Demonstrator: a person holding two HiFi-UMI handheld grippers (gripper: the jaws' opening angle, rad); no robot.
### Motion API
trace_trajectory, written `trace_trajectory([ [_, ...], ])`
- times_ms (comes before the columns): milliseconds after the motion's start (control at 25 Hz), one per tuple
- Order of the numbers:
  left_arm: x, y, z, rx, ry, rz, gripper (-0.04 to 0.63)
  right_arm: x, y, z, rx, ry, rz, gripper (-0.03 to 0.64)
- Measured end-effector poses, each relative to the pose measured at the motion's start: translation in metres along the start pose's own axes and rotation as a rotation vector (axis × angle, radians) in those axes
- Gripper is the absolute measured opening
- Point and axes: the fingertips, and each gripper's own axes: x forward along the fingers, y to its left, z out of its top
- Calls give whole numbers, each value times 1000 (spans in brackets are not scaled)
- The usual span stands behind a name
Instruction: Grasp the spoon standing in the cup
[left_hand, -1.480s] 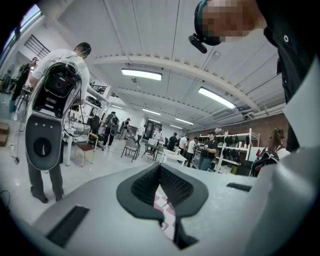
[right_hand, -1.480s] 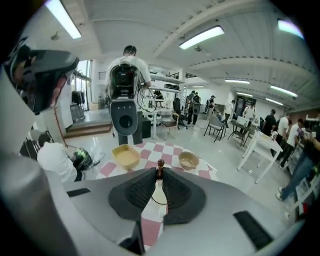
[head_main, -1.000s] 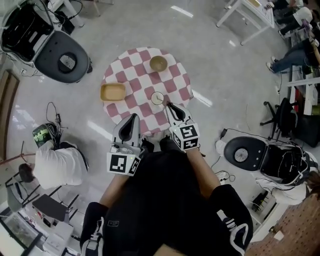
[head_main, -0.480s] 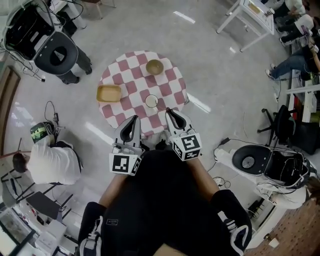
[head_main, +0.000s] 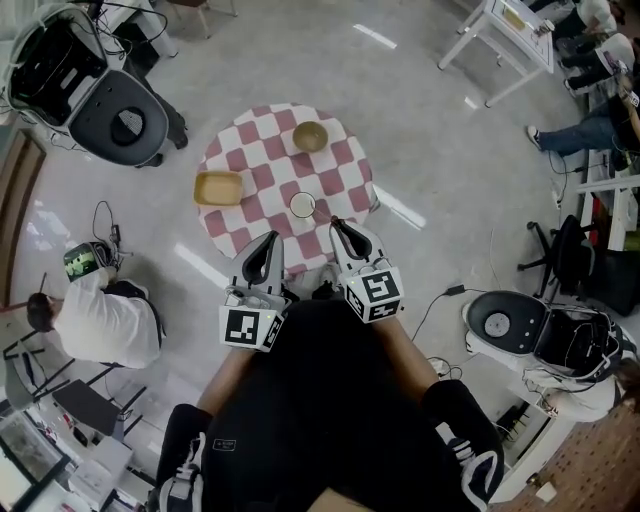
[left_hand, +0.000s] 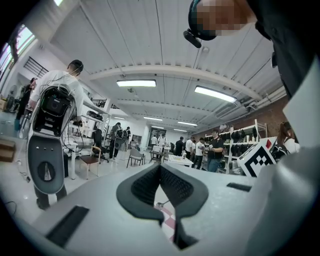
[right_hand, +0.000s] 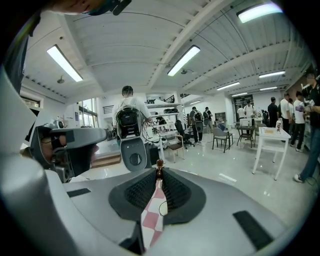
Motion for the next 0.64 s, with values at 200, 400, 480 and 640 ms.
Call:
trace_trajectory([
  [200, 2, 0, 1, -1, -1, 1, 8, 1, 0, -1, -28, 7, 1, 55],
  [400, 4, -3, 0, 0, 1, 7, 8, 1, -2, -5, -26, 14, 12, 55],
  [480, 8, -2, -1, 0, 1, 11, 8, 4, -5, -5, -25, 15, 13, 56],
  [640, 11, -1, -2, -3, 4, 16, 8, 6, -9, -3, -15, 16, 19, 55],
])
